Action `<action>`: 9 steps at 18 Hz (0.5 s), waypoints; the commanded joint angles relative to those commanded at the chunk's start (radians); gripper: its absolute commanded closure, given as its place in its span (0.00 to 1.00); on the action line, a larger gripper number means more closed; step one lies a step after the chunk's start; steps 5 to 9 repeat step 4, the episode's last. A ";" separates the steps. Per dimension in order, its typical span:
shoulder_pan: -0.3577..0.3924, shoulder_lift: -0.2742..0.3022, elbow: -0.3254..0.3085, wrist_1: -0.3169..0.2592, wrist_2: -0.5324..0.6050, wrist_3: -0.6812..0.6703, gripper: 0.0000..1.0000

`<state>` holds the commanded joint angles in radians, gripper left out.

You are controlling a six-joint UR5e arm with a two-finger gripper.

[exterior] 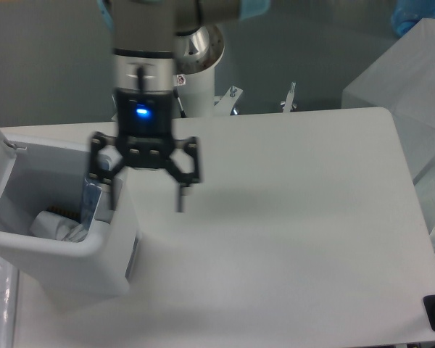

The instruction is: Place the trash in the trash can

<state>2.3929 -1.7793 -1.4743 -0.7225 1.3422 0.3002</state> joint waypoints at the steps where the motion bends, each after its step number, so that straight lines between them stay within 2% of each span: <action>1: 0.017 -0.003 0.008 0.000 0.009 0.040 0.00; 4: 0.028 0.003 0.012 -0.005 0.049 0.125 0.00; 9: 0.028 0.003 0.012 -0.005 0.049 0.125 0.00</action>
